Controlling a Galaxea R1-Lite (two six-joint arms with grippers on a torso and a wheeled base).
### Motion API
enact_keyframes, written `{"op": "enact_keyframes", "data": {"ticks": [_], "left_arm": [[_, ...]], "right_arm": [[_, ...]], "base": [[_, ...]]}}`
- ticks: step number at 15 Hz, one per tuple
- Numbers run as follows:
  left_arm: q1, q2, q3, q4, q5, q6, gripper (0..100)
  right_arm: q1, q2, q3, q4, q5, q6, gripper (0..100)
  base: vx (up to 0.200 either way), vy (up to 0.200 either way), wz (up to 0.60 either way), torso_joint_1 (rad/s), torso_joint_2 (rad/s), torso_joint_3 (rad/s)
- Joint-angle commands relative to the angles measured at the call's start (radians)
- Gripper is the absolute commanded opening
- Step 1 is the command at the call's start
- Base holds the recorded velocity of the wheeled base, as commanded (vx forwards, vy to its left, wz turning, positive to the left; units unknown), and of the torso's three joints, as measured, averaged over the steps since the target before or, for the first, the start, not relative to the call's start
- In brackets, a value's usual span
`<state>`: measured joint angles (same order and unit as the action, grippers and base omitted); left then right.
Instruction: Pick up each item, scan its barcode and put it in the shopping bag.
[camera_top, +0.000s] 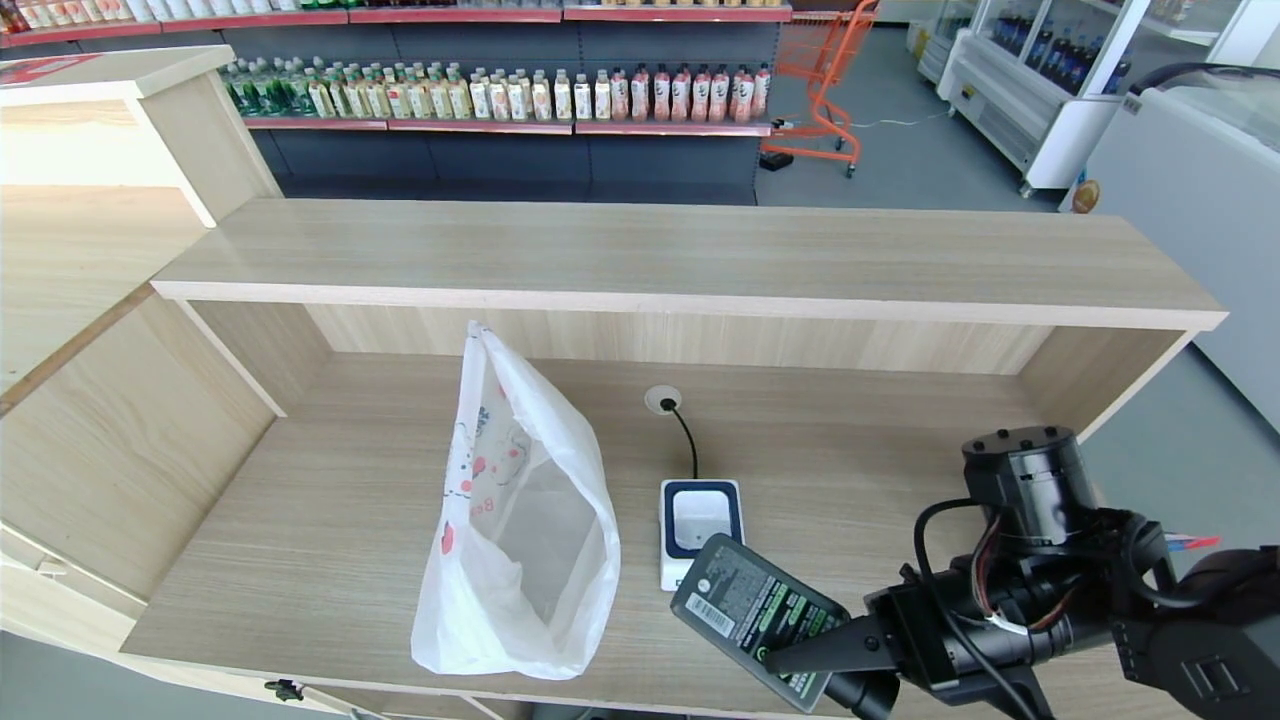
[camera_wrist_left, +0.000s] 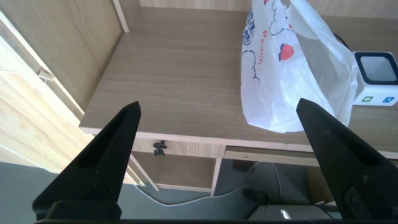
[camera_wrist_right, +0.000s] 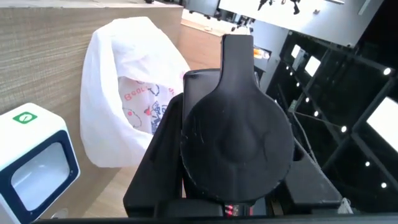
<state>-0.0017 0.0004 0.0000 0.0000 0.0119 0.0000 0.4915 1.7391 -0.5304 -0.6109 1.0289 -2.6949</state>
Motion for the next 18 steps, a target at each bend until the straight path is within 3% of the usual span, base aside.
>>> {"op": "enact_keyframes", "data": {"ticks": [1,4,6,7,8,9,10,13,14,15,16,17,18], "left_arm": [[0.000,0.000,0.000,0.000,0.000,0.000,100],[0.000,0.000,0.000,0.000,0.000,0.000,100],[0.000,0.000,0.000,0.000,0.000,0.000,100],[0.000,0.000,0.000,0.000,0.000,0.000,100],[0.000,0.000,0.000,0.000,0.000,0.000,100],[0.000,0.000,0.000,0.000,0.000,0.000,100],[0.000,0.000,0.000,0.000,0.000,0.000,100],[0.000,0.000,0.000,0.000,0.000,0.000,100],[0.000,0.000,0.000,0.000,0.000,0.000,100],[0.000,0.000,0.000,0.000,0.000,0.000,100],[0.000,0.000,0.000,0.000,0.000,0.000,100],[0.000,0.000,0.000,0.000,0.000,0.000,100],[0.000,0.000,0.000,0.000,0.000,0.000,100]], "right_arm": [[0.004,-0.004,0.007,0.000,0.000,0.000,0],[0.004,-0.033,-0.005,0.000,0.000,0.089,0],[-0.036,-0.210,-0.031,-0.001,-0.030,0.523,0],[-0.044,-0.237,-0.022,-0.001,-0.049,0.599,0],[-0.091,-0.345,-0.023,-0.027,-0.102,0.836,0],[-0.145,-0.354,0.010,-0.029,-0.078,0.902,0],[-0.243,-0.409,0.027,-0.027,-0.069,1.118,0],[-0.323,-0.515,0.029,-0.030,-0.228,1.771,0],[-0.326,-0.553,0.024,-0.030,-0.293,2.133,0],[-0.326,-0.566,0.018,-0.023,-0.342,2.290,0],[-0.289,-0.575,-0.008,0.022,-0.529,2.667,0],[-0.232,-0.572,-0.042,0.103,-0.632,2.900,0],[-0.225,-0.569,-0.077,0.194,-0.656,3.104,0]], "base": [[0.000,0.000,0.00,0.000,0.00,0.000],[0.000,0.000,0.00,0.000,0.00,0.000],[0.000,0.000,0.00,0.000,0.00,0.000],[0.000,0.000,0.00,0.000,0.00,0.000],[0.000,0.000,0.00,0.000,0.00,0.000],[0.000,0.000,0.00,0.000,0.00,0.000],[0.000,0.000,0.00,0.000,0.00,0.000],[0.000,0.000,0.00,0.000,0.00,0.000],[0.000,0.000,0.00,0.000,0.00,0.000],[0.000,0.000,0.00,0.000,0.00,0.000],[0.000,0.000,0.00,0.000,0.00,0.000],[0.000,0.000,0.00,0.000,0.00,0.000],[0.000,0.000,0.00,0.000,0.00,0.000]]}}
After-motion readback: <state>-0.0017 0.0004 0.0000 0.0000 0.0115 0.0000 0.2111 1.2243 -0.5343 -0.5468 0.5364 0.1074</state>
